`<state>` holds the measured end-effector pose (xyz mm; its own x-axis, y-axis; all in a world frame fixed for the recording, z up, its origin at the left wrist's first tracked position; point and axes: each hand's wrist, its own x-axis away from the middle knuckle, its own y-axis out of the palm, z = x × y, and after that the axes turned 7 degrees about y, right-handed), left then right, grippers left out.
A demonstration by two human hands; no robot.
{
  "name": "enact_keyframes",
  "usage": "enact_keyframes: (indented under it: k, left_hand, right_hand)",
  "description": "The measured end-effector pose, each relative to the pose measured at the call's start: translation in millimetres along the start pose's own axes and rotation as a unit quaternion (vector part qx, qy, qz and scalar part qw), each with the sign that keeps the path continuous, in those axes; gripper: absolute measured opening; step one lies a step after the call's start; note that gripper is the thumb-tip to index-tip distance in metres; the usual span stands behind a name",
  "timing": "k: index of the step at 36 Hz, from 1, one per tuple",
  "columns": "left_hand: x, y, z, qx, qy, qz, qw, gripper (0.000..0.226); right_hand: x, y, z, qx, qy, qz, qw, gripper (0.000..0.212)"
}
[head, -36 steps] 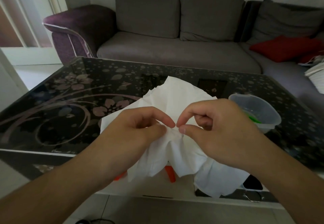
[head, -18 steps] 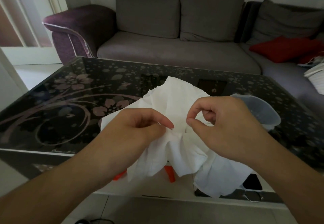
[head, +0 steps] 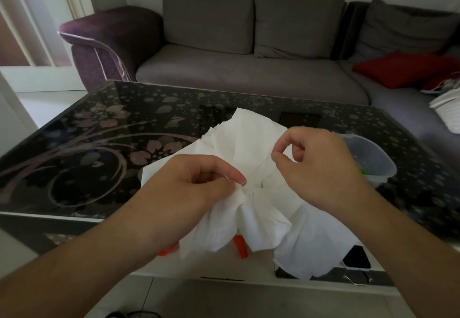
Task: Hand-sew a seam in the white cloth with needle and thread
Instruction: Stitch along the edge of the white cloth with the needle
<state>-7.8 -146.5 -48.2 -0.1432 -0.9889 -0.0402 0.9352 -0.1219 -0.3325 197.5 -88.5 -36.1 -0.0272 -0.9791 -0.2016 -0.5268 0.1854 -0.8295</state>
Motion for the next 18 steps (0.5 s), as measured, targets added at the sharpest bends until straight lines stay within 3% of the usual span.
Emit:
enact_keyframes:
  k: [4,7,10,14,18]
  left_hand:
    - [1.1,-2.8,2.1,-0.022,0.024,0.013,0.999,0.024]
    - [1.4,-5.8,3.9,-0.013,0.037,0.010,0.999,0.024]
    - [1.9,-7.9,5.5,0.009,0.050,0.011,0.999,0.024]
    - [3.0,-10.8,7.5,0.040,0.061,0.013,0.997,0.024]
    - [3.8,-12.5,8.0,0.072,0.057,0.017,0.996,0.031]
  right_hand:
    - [0.0,-8.5,1.9,-0.113,0.019,0.008,0.993,0.010]
    - [-4.7,-19.0,6.7,-0.258,0.080,-0.016,0.963,0.027]
    - [-2.2,-28.1,11.2,-0.325,0.046,-0.027,0.944,0.037]
    - [6.2,-40.0,10.2,-0.431,-0.015,-0.046,0.901,0.033]
    - [13.7,-38.2,-1.1,-0.437,-0.011,-0.103,0.893,0.030]
